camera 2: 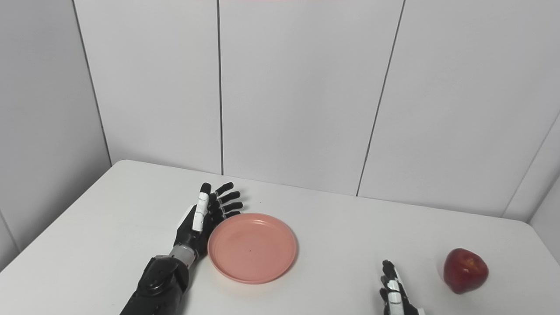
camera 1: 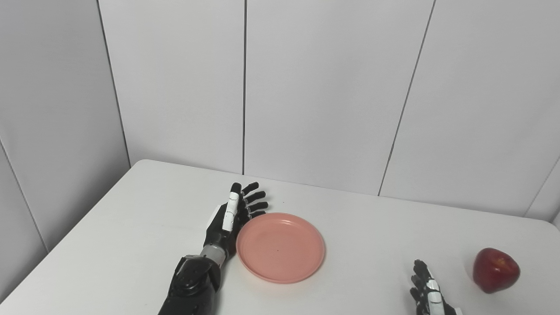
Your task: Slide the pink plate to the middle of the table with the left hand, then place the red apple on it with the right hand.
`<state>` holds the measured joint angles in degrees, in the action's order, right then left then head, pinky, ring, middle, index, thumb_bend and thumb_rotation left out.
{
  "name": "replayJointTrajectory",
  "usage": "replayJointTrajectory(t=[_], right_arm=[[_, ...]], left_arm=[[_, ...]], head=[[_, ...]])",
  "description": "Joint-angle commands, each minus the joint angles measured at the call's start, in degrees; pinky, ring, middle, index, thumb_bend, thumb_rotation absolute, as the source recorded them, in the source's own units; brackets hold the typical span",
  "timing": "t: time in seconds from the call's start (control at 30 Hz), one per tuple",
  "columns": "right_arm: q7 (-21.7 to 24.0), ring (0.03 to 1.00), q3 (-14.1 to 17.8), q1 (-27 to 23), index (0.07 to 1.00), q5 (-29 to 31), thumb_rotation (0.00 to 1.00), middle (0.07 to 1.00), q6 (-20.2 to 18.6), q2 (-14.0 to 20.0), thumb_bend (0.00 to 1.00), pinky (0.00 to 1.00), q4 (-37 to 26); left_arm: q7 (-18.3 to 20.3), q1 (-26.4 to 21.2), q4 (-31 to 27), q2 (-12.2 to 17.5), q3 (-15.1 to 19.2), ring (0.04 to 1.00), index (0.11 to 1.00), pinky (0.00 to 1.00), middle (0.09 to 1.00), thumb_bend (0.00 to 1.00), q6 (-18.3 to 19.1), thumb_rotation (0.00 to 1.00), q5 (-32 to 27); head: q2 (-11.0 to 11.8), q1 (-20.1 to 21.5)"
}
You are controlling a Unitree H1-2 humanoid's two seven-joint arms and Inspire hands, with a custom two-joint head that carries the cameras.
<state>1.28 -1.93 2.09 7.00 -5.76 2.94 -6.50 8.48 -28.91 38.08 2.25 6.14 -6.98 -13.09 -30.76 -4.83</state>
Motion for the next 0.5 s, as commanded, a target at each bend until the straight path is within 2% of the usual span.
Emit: replayJointTrajectory(t=[0.0,0.47], right_arm=[[1.4,0.999,-1.5,0.0,0.949,0.2,1.00,0.983,-2.4,-1.2,0.81,1.00,-0.3],[1.3,1.000,-1.6,-0.1,0.949,-0.7,1.00,0.985,-2.9,-1.5,0.80,1.00,-0.4]], left_arm=[[-0.2,1.3,0.3,-1.1,-0.9,0.740,0.816,0.71,0.800,0.92,3.7,0.97,0.7],[-0.3,1.4,-0.6,-1.9,-1.7,0.738,0.814,0.70,0.800,0.92,4.2,0.96,1.1]], head=[[-0.2,0.1],[-0.1,0.6]])
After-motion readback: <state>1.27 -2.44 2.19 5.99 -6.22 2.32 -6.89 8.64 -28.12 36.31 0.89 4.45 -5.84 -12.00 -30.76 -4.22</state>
